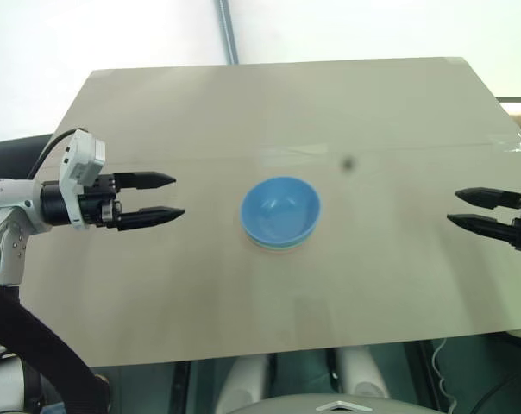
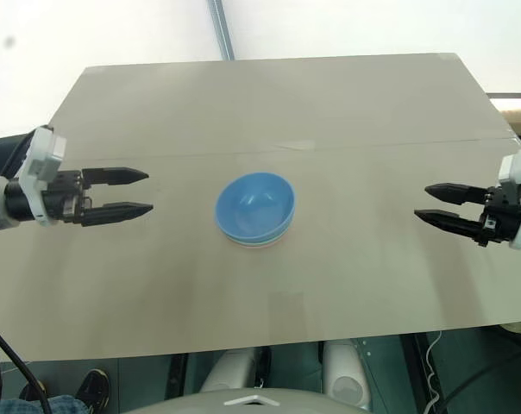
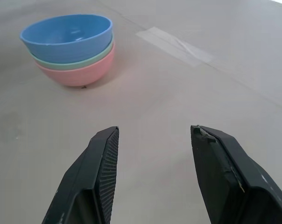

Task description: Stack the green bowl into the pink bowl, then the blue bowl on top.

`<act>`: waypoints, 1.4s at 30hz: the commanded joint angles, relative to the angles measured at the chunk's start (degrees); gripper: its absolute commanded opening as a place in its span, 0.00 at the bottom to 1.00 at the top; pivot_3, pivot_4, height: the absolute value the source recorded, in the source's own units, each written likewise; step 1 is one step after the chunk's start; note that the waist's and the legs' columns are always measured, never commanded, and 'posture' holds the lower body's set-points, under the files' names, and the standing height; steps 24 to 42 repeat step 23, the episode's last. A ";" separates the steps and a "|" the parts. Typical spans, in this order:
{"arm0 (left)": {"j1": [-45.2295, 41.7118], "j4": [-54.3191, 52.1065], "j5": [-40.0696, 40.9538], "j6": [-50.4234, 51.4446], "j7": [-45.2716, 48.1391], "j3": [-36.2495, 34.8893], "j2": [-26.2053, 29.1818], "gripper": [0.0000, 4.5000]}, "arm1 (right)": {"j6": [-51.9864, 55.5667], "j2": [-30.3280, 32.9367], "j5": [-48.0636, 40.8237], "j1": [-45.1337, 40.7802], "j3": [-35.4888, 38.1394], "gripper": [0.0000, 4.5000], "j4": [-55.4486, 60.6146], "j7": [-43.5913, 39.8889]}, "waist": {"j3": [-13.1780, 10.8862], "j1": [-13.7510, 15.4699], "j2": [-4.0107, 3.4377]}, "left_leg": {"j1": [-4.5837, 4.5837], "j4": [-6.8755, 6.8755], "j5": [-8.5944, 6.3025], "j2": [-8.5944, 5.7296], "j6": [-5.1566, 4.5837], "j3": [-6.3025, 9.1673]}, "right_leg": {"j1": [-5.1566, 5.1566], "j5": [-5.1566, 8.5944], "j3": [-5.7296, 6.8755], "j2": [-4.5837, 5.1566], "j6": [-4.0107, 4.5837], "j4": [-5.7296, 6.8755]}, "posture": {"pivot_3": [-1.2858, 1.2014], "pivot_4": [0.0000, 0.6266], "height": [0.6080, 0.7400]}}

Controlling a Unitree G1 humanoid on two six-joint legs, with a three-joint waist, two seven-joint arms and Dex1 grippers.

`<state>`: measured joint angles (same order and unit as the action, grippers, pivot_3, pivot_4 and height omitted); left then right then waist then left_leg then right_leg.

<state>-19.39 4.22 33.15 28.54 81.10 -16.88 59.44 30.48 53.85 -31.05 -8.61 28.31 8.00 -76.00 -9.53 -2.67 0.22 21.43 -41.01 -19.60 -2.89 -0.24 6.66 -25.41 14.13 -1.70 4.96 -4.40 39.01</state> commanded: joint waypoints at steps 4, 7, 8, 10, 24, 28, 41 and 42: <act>2.29 -3.65 2.02 0.28 -1.19 -3.89 0.82 0.88 | -2.38 1.82 -2.60 1.67 1.80 0.60 1.44 -0.60 | 0.00 0.45 0.00 | 0.04 0.01 0.00 0.03 0.00 0.02 | 0.00 0.00 0.01 0.02 0.00 -0.07 | 0.52 0.24 1.00; 3.16 -4.43 2.33 -0.10 -1.08 -4.01 0.66 0.88 | -2.47 1.89 -2.98 2.19 1.16 0.60 2.06 -0.14 | 0.00 0.52 0.00 | 0.06 0.01 0.00 0.03 0.00 0.03 | 0.00 0.00 0.02 0.05 0.00 -0.11 | 0.52 0.24 1.00; 3.27 -4.56 2.16 -0.28 -1.51 -4.11 0.58 0.88 | -2.53 1.96 -3.09 2.28 1.02 0.60 2.12 -0.06 | 0.00 0.52 0.00 | 0.07 0.01 -0.01 0.03 0.00 0.03 | 0.00 0.00 0.02 0.05 0.00 -0.12 | 0.52 0.24 1.00; 3.60 -4.80 1.32 -1.76 -1.56 -4.14 0.67 0.88 | -2.45 2.10 -3.38 2.44 0.83 0.60 2.44 0.09 | 0.00 0.54 0.00 | 0.06 0.01 0.00 0.03 0.00 0.04 | 0.00 0.00 0.02 0.05 0.00 -0.11 | 0.52 0.24 1.00; 4.12 -5.74 0.87 -2.91 -1.54 -3.21 1.26 0.88 | -2.42 2.09 -4.04 3.20 0.05 0.60 3.59 1.00 | 0.00 0.57 0.00 | 0.06 0.01 -0.01 0.04 0.00 0.04 | 0.00 0.00 0.02 0.04 0.00 -0.12 | 0.52 0.24 1.00; 4.12 -5.74 0.87 -2.91 -1.54 -3.21 1.26 0.88 | -2.42 2.09 -4.04 3.20 0.05 0.60 3.59 1.00 | 0.00 0.57 0.00 | 0.06 0.01 -0.01 0.04 0.00 0.04 | 0.00 0.00 0.02 0.04 0.00 -0.12 | 0.52 0.24 1.00; 4.12 -5.74 0.87 -2.91 -1.54 -3.21 1.26 0.88 | -2.42 2.09 -4.04 3.20 0.05 0.60 3.59 1.00 | 0.00 0.57 0.00 | 0.06 0.01 -0.01 0.04 0.00 0.04 | 0.00 0.00 0.02 0.04 0.00 -0.12 | 0.52 0.24 1.00; 4.12 -5.74 0.87 -2.91 -1.54 -3.21 1.26 0.88 | -2.42 2.09 -4.04 3.20 0.05 0.60 3.59 1.00 | 0.00 0.57 0.00 | 0.06 0.01 -0.01 0.04 0.00 0.04 | 0.00 0.00 0.02 0.04 0.00 -0.12 | 0.52 0.24 1.00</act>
